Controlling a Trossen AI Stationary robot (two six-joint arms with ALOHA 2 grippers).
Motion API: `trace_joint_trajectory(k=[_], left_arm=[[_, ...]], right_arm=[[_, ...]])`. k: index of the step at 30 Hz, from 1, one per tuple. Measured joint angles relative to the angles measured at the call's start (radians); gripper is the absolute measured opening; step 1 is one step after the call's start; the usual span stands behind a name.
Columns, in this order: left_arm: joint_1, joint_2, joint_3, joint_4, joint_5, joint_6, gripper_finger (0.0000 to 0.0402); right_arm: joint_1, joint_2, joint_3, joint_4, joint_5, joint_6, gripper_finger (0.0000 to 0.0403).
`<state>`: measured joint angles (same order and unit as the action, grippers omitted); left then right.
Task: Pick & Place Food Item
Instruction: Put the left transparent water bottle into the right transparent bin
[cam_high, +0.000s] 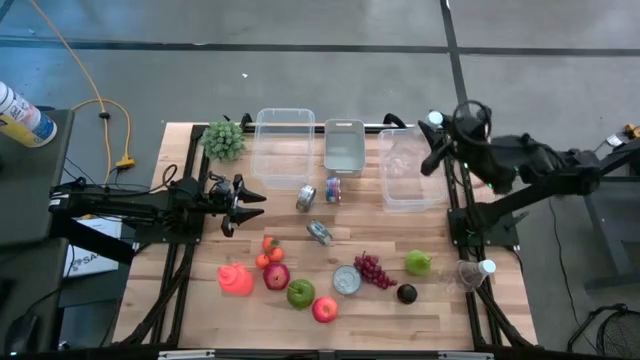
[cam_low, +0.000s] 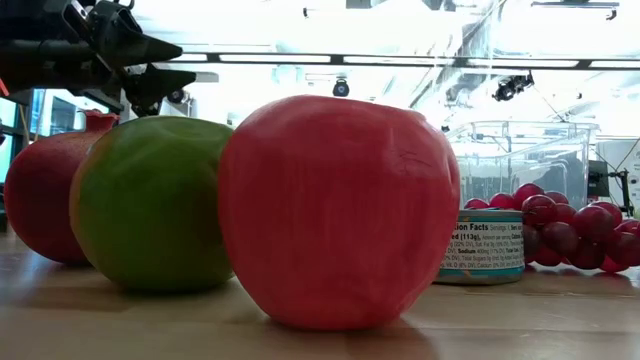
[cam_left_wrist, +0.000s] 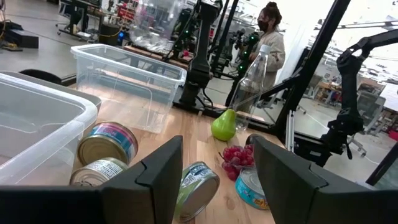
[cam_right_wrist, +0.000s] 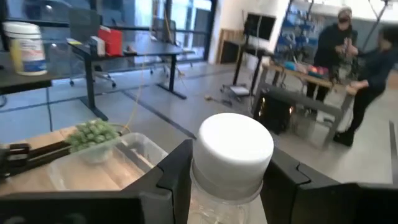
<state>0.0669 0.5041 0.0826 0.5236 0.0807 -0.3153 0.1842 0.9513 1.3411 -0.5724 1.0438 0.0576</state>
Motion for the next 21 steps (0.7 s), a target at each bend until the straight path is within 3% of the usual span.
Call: trace_joint_trajectory(k=[9, 21], left_arm=[[0.0, 0.0, 0.0, 0.0, 0.0, 0.0, 0.0191], [0.0, 0.0, 0.0, -0.008, 0.001, 0.001, 0.0191]], right_arm=[[-0.285, 0.077, 0.0, -0.039, -0.23, 0.047, 0.0126], [-0.56, 0.226, 0.0, -0.153, -0.267, 0.287, 0.0129]])
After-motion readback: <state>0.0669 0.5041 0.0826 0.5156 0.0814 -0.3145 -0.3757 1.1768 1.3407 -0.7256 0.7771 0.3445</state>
